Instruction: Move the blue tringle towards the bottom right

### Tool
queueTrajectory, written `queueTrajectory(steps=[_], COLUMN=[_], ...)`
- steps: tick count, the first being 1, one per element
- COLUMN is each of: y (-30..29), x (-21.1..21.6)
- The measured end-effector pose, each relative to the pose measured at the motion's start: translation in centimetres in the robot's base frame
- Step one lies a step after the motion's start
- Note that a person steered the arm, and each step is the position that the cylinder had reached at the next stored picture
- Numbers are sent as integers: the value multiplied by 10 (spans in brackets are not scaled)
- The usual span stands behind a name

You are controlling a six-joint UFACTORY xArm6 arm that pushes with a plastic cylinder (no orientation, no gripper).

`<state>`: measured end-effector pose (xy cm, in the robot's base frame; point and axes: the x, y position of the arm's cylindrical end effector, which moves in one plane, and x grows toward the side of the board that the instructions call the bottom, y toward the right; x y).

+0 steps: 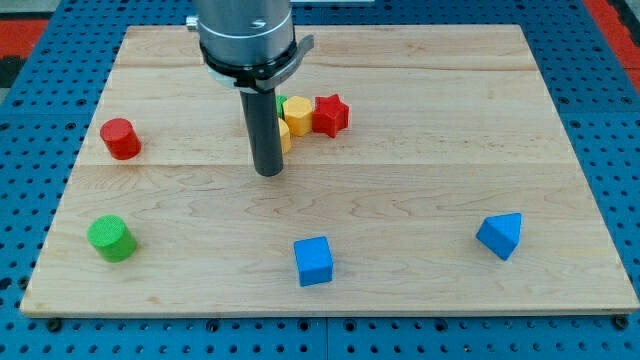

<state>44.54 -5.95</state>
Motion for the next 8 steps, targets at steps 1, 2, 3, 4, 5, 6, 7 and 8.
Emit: queueTrajectory(steps=[1, 2, 3, 4, 5, 6, 7, 8], y=[-13, -27, -28, -22, 38, 162, 263, 265], x=[-23, -20, -18, 17, 28, 28, 44, 100])
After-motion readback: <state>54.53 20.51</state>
